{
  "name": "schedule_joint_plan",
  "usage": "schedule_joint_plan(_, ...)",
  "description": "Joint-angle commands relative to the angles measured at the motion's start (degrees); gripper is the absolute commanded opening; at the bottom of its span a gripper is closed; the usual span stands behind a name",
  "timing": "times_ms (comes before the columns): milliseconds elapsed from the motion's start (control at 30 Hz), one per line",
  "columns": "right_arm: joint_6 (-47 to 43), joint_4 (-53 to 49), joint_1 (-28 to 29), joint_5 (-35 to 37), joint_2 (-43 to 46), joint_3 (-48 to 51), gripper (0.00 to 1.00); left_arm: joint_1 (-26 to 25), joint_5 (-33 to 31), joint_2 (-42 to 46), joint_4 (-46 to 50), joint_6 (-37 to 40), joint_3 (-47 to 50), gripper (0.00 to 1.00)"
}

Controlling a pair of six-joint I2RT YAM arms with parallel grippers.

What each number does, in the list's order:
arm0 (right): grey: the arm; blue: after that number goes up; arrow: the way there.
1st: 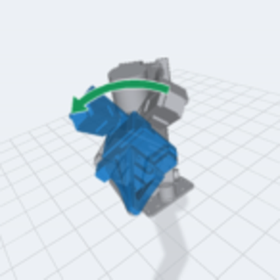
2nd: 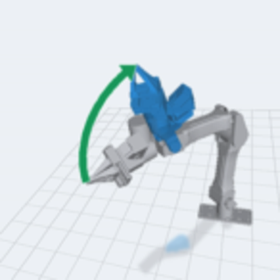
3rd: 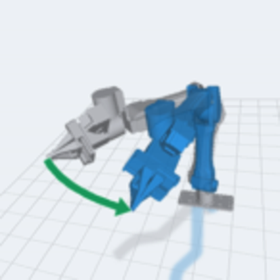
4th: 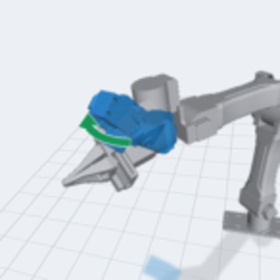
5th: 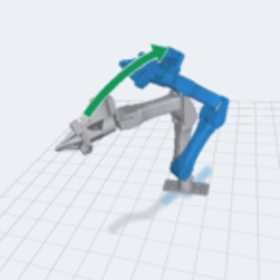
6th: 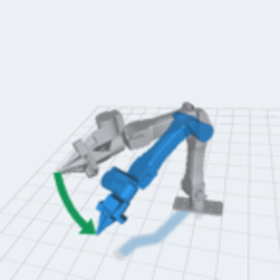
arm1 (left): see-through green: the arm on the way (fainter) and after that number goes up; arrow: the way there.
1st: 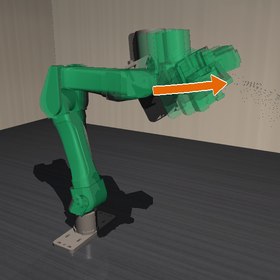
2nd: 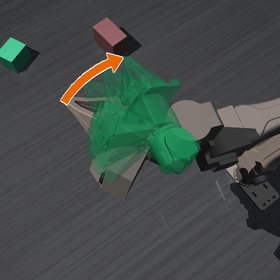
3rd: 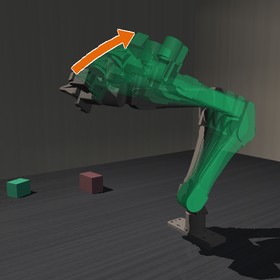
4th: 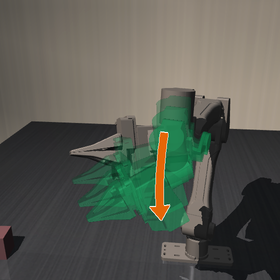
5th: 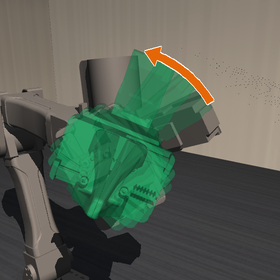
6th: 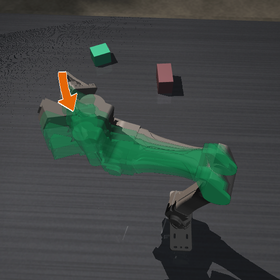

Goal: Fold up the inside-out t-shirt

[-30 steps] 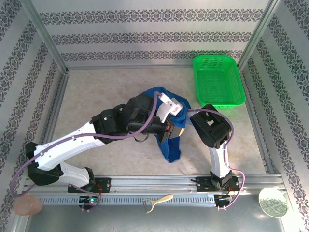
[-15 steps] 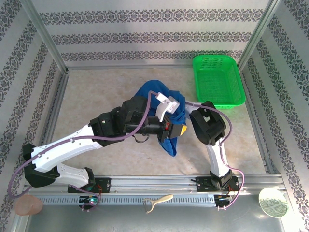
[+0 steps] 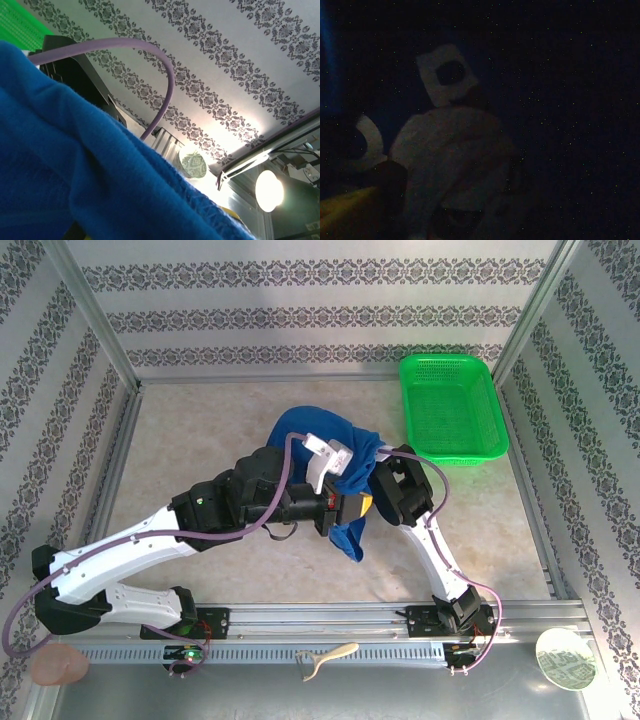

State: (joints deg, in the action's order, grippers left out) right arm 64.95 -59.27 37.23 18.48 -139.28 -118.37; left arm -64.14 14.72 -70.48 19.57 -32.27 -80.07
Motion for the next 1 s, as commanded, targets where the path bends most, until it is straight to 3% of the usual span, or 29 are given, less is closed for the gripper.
schedule_joint_plan(0,0.0,-5.5,-1.2,-5.4,-2.9,0.8,0.94,-1.0,-1.7,1.6,-4.5,-1.2,0.6,0.00)
schedule_joint_plan(233,-4.4,-5.3,-1.8,-12.8,-3.7,2.3,0.90,-0.9,-3.1,1.9,-5.2,-1.4,0.9,0.00)
schedule_joint_plan(467,-16.8,-11.6,-2.3,-10.9,-4.5,1.6,0.88,-0.1,-4.9,2.1,-6.3,-1.7,2.5,0.00)
schedule_joint_plan(667,-29.0,-19.4,-2.0,-11.2,-10.5,-4.6,0.75,1.6,-4.6,1.9,-7.5,-2.4,3.6,0.00)
schedule_joint_plan(733,-30.8,-19.9,-1.6,-11.2,-11.0,-3.6,0.67,2.1,-4.3,1.8,-7.4,-2.7,3.6,0.00)
schedule_joint_plan(833,-32.0,-16.7,-1.6,-14.4,-9.5,0.1,0.37,2.8,-4.2,1.8,-7.5,-2.9,3.7,0.00)
schedule_joint_plan(933,-32.6,-11.8,-2.2,-18.7,-6.8,4.4,0.00,3.6,-4.4,1.9,-7.6,-3.6,4.4,0.00)
schedule_joint_plan(967,-33.1,-10.3,-2.2,-19.6,-6.1,5.5,0.00,3.9,-4.5,2.0,-7.5,-3.9,4.7,0.00)
